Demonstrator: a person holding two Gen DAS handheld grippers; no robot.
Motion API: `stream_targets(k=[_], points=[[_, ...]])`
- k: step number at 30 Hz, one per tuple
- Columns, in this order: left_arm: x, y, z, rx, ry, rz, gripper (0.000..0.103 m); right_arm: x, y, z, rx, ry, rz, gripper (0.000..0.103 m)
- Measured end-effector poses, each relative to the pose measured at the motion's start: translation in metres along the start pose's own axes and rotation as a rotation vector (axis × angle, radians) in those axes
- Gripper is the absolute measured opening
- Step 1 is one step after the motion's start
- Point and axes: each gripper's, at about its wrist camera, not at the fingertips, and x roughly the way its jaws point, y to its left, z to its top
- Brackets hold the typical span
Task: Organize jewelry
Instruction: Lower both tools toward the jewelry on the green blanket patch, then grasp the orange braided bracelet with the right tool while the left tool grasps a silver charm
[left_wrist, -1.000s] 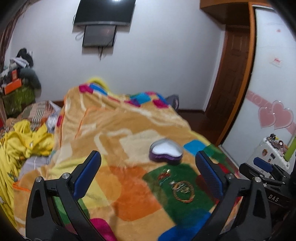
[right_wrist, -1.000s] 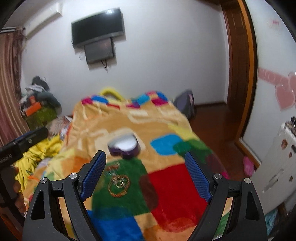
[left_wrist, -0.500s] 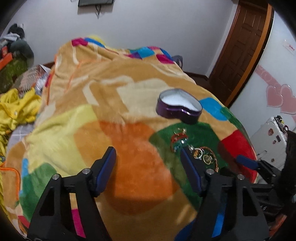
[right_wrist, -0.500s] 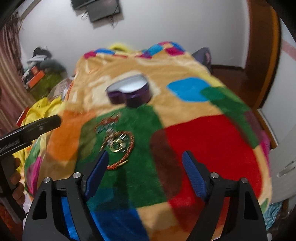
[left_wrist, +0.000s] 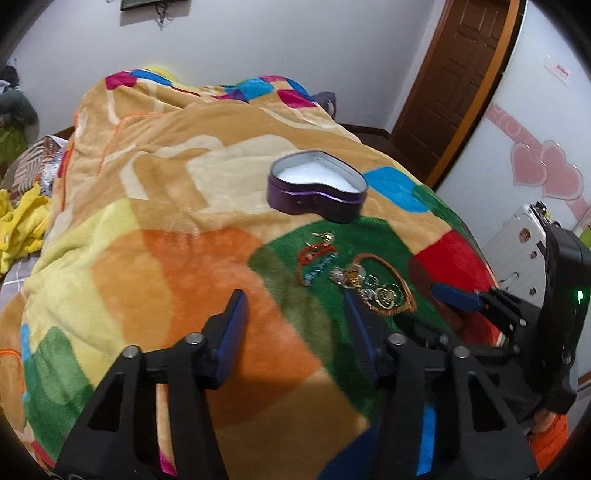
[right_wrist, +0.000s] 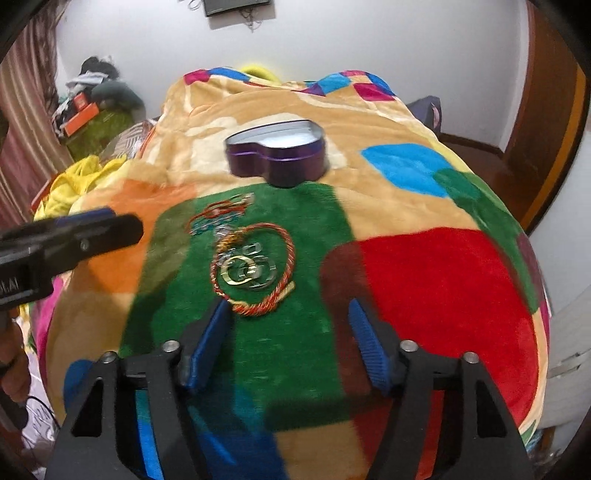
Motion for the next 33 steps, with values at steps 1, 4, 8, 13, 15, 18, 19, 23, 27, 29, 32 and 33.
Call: stream_targets(k=[1, 4, 8, 13, 15, 18, 19, 23, 27, 29, 32, 33], points=[[0.002, -0.002, 0.0, 0.003, 0.005, -0.008, 0.048, 0.001, -0.001, 0.002, 0.004, -0.002, -0.008, 0.055], [0.009, -0.007, 0.002, 0.018, 0.02, -0.033, 0.045, 0.002, -0.01, 0.005, 0.015, -0.009, -0.028, 0.049], [0.021, -0.01, 0.006, 0.022, 0.052, -0.062, 0.035, 0.001, -0.015, 0.008, 0.028, -0.01, -0.03, 0.045], [0.036, -0.012, 0.009, 0.015, 0.082, -0.094, 0.028, -0.006, -0.017, 0.012, 0.048, -0.026, -0.012, 0.045], [0.041, -0.015, 0.011, 0.024, 0.089, -0.096, 0.025, -0.007, -0.02, 0.013, 0.066, -0.032, 0.002, 0.045], [0.046, -0.02, 0.012, 0.046, 0.094, -0.085, 0.013, -0.005, -0.024, 0.017, 0.094, -0.03, 0.035, 0.043], [0.048, -0.021, 0.012, 0.053, 0.098, -0.079, 0.01, -0.003, -0.024, 0.018, 0.095, -0.031, 0.039, 0.039], [0.053, -0.023, 0.012, 0.067, 0.102, -0.067, 0.01, 0.004, -0.019, 0.02, 0.081, -0.019, 0.074, 0.03], [0.058, -0.018, 0.014, 0.049, 0.111, -0.072, 0.01, 0.013, -0.011, 0.022, 0.051, -0.009, 0.077, 0.028], [0.061, -0.015, 0.016, 0.036, 0.114, -0.079, 0.01, 0.017, -0.008, 0.023, 0.039, -0.008, 0.073, 0.026], [0.063, -0.014, 0.017, 0.027, 0.114, -0.086, 0.01, 0.025, -0.006, 0.026, 0.02, 0.001, 0.066, 0.021], [0.065, -0.014, 0.018, 0.025, 0.115, -0.087, 0.01, 0.026, -0.006, 0.025, 0.014, 0.004, 0.064, 0.019]])
